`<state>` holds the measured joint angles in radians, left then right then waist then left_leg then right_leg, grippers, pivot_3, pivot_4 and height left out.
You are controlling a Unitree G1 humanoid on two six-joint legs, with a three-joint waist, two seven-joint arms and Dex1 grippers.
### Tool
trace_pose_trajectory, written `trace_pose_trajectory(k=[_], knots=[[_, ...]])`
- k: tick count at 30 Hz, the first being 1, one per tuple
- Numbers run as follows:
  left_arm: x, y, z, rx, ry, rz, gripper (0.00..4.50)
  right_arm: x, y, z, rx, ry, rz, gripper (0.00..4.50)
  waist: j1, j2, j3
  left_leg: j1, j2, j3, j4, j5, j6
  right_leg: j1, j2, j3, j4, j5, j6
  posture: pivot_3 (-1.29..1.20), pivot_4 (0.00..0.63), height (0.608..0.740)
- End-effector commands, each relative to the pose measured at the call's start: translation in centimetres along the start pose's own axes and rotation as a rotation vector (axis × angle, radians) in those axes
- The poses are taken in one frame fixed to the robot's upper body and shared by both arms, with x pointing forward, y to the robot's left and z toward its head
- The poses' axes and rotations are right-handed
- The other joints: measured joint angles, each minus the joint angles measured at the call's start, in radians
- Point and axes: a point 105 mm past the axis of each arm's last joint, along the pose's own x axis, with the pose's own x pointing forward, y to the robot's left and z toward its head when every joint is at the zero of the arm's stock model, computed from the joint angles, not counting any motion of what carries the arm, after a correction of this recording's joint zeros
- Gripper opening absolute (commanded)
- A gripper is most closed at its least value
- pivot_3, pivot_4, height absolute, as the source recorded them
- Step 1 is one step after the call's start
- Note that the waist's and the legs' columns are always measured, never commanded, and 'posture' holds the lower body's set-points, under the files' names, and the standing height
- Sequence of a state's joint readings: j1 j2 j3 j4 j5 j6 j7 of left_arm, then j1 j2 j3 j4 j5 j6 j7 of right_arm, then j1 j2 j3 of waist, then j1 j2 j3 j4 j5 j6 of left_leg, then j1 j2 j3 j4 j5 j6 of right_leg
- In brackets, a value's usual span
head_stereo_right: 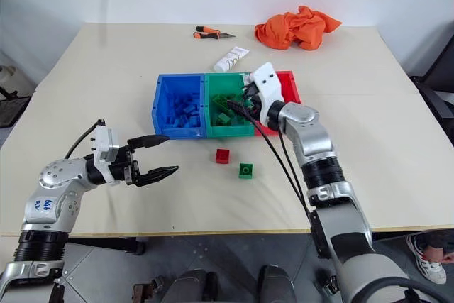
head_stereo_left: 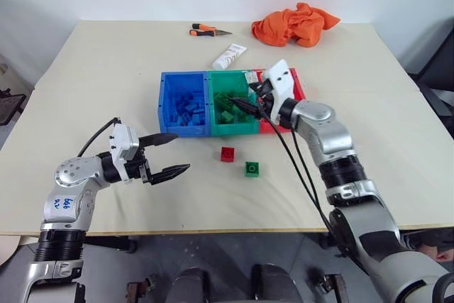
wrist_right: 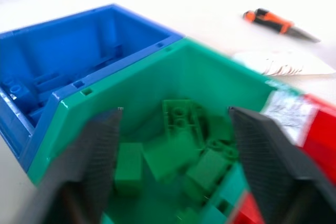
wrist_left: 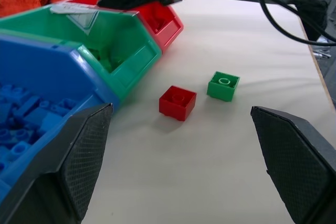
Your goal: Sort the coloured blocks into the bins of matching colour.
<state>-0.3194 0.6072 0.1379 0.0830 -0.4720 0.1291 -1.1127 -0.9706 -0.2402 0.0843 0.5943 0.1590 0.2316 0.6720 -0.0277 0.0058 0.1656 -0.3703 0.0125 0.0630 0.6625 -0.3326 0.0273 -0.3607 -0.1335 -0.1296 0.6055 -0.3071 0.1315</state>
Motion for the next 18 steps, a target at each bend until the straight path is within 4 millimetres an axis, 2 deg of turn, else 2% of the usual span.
trace_pose_trajectory(k=[1, 4, 6, 12, 18], knots=[[0.2, 0.0, 0.9, 0.045, -0.019, -0.002, 4.50, 0.4, -0.2, 2.1, -0.058, -0.072, 0.013, 4.49, -0.001, 0.000, 0.000, 0.000, 0.000, 0.000, 0.000, 0.000, 0.000, 0.000, 0.000, 0.000, 0.000, 0.000, 0.000, 0.00, 0.150, 0.740], [0.0, 0.0, 0.9, 0.048, -0.018, 0.009, 4.50, -0.1, -0.2, 2.3, -0.081, -0.088, 0.037, 4.49, -0.003, 0.000, 0.000, 0.000, 0.001, 0.000, 0.000, 0.000, 0.000, 0.000, 0.001, 0.000, 0.000, 0.000, 0.000, 0.00, 0.150, 0.740], [-0.2, 0.0, 0.9, 0.049, -0.017, 0.013, 4.50, -1.6, -0.1, 2.2, -0.111, -0.096, 0.077, 4.49, -0.002, 0.000, 0.000, 0.001, 0.002, 0.001, 0.000, 0.000, -0.001, 0.000, 0.001, 0.000, 0.000, 0.000, 0.000, 0.00, 0.150, 0.740], [-0.7, 0.1, 0.8, 0.042, -0.005, 0.010, 4.50, -9.4, 1.8, -1.3, -0.160, 0.057, 0.297, 4.49, 0.018, 0.000, 0.000, 0.000, -0.001, -0.003, 0.001, -0.001, 0.001, 0.002, 0.000, 0.000, -0.002, 0.000, 0.001, 0.00, 0.150, 0.740], [-2.3, 0.7, -0.3, 0.015, 0.050, 0.009, 4.50, -17.0, 1.7, -3.6, -0.158, 0.283, 0.322, 4.49, 0.024, 0.000, 0.000, 0.000, 0.002, 0.005, 0.000, 0.000, 0.001, 0.004, 0.001, 0.001, -0.012, 0.000, 0.001, 0.00, 0.150, 0.740]])
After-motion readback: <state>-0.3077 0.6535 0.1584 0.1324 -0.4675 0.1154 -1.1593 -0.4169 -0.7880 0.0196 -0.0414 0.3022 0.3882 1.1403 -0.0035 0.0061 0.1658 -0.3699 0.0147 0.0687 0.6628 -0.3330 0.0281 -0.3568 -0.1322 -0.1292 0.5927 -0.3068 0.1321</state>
